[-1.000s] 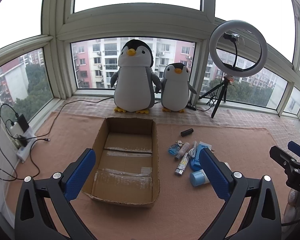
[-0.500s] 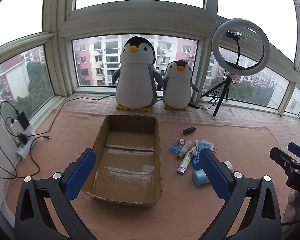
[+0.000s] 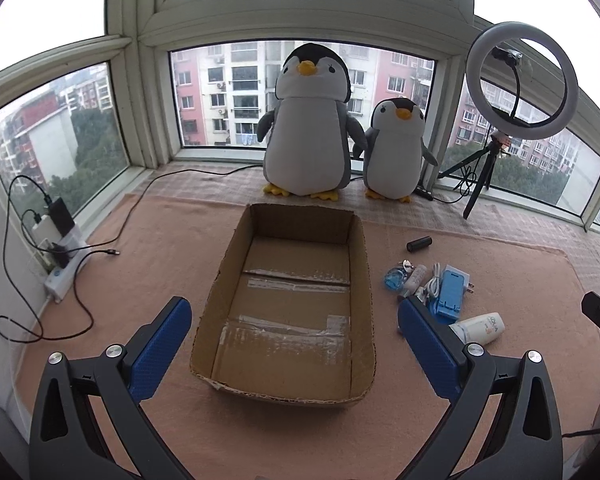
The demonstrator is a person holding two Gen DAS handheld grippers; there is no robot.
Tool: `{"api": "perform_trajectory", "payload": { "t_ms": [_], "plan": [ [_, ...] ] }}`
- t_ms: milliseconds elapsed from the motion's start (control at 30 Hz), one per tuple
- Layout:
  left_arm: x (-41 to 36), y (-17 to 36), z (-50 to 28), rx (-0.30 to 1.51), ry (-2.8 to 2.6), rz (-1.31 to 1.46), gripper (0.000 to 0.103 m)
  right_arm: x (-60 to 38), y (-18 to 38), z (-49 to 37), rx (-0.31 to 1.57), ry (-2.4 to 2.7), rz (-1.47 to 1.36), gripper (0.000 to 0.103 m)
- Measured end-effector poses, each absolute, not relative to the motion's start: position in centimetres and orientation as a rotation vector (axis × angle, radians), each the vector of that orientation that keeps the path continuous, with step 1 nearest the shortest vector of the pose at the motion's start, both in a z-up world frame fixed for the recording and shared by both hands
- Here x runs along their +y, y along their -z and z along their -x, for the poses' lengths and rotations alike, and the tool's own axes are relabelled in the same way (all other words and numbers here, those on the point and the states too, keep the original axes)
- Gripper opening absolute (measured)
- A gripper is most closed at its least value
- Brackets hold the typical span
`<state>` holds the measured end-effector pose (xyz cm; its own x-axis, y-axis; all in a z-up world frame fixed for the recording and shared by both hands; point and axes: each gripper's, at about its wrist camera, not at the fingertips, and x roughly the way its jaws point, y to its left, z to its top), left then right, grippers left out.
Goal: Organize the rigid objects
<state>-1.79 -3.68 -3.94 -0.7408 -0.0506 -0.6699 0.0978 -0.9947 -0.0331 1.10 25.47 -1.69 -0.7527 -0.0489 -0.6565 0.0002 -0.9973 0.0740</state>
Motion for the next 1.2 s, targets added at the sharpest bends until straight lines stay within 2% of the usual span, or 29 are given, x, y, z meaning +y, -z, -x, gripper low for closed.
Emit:
{"api": "perform_trajectory", "payload": {
  "t_ms": [467, 767, 833, 967, 1033, 1067, 1133, 1200],
  "plan": [
    [-9.9, 10.6, 4.9, 0.104, 2.616, -1.226, 0.102, 26.9, 5.5, 0.1, -0.141, 2.871, -1.232, 0.103],
    [-11.1, 13.8, 6.6, 0.078, 2.545, -1.305, 0.098, 26.1, 6.8, 1.1, -0.133, 2.816, -1.288, 0.103],
    [-11.1, 14.3, 6.8, 0.079, 2.538, -1.327, 0.088, 25.3, 6.9, 1.5, -0.103, 2.799, -1.29, 0.103],
    [-10.9, 15.1, 7.1, 0.071, 2.541, -1.346, 0.085, 23.5, 7.1, 2.6, -0.035, 2.762, -1.278, 0.102],
    [-10.8, 15.3, 7.2, 0.069, 2.539, -1.361, 0.073, 22.6, 7.4, 3.3, -0.014, 2.732, -1.277, 0.101],
    [-10.8, 15.4, 7.2, 0.074, 2.539, -1.362, 0.073, 22.1, 7.6, 3.7, -0.011, 2.712, -1.283, 0.098],
    [-10.7, 15.6, 7.3, 0.081, 2.545, -1.367, 0.061, 21.2, 8.2, 4.6, -0.025, 2.66, -1.308, 0.089],
    [-10.7, 15.8, 7.4, 0.086, 2.547, -1.374, 0.057, 20.4, 8.9, 5.6, -0.06, 2.605, -1.336, 0.081]
  ]
}}
